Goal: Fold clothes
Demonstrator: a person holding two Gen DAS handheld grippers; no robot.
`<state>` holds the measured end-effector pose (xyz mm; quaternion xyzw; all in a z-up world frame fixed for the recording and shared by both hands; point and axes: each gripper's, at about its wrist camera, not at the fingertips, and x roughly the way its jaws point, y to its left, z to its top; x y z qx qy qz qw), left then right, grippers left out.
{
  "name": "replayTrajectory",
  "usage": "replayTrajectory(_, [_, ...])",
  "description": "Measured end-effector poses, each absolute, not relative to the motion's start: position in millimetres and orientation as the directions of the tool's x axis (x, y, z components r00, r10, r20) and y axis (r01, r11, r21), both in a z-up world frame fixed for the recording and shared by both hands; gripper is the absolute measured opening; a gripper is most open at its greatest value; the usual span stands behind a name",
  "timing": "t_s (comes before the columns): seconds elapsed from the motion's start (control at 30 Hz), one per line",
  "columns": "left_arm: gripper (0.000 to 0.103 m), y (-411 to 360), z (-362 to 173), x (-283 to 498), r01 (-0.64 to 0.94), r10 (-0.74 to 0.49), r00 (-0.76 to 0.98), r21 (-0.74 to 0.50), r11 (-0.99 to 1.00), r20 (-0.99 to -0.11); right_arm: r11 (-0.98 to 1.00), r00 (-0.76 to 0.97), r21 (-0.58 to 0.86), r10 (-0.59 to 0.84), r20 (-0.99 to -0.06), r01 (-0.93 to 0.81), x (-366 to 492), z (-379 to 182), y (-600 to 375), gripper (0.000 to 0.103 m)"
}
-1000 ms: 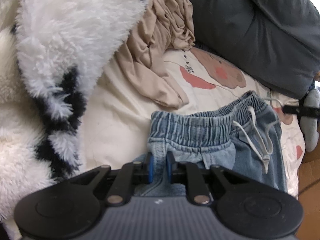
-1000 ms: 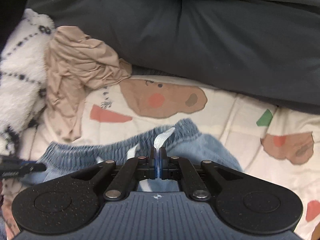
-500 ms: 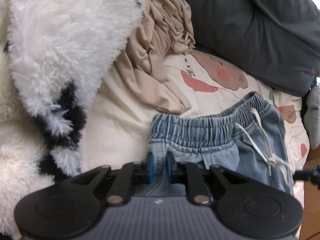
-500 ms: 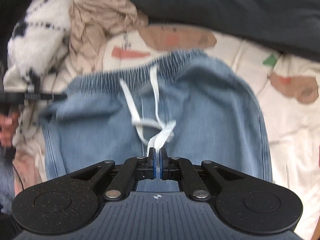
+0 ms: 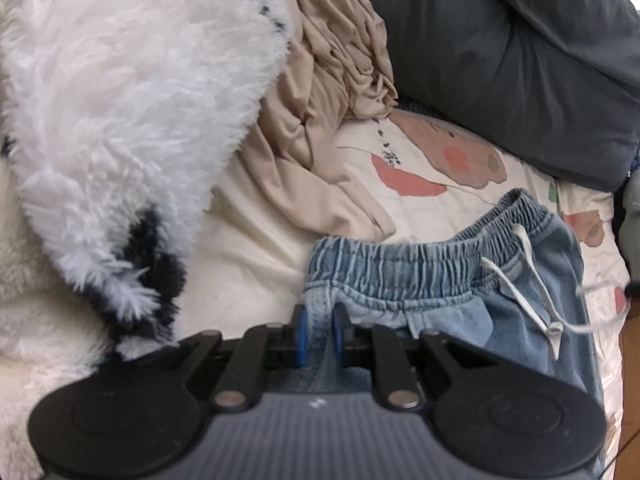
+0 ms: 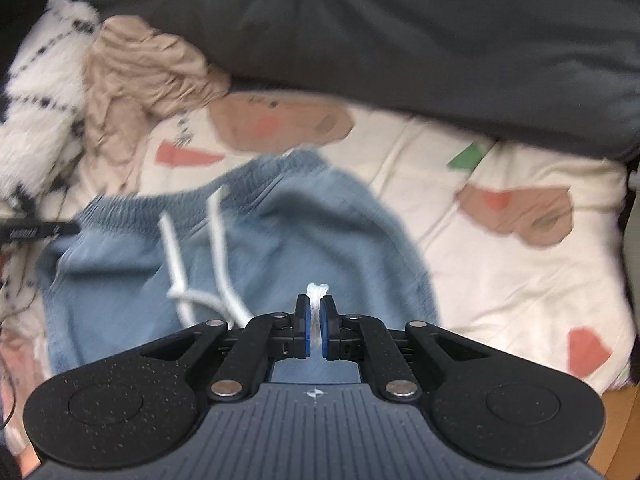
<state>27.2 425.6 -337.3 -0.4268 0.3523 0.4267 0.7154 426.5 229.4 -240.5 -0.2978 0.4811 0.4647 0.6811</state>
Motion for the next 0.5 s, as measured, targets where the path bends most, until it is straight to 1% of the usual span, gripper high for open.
replayTrajectory(0.27, [0.014,429.0,-338.0,26.6,-0.905,0.295,0.394,-0.312,0.290,-0.870,0.361,0.106,0.024,0.337,-0.935,-0.932,444.4,-241.8,246.8,0.004])
replayTrajectory(0.43, [0.014,430.4,-341.4,25.7,-0.904,0.289,0.400,-0.323,0.280,-0.870,0.265,-0.022,0.092,0.258,-0.966,-0.960,418.1,-253.5,233.3,0.002])
replayTrajectory(0.5, [0.014,431.1,-342.2,25.5,-0.904,0.286,0.402,-0.327,0.276,-0.870,0.233,-0.040,0.092,0.216,-0.976,-0.968,410.8,-258.8,227.4,0.003])
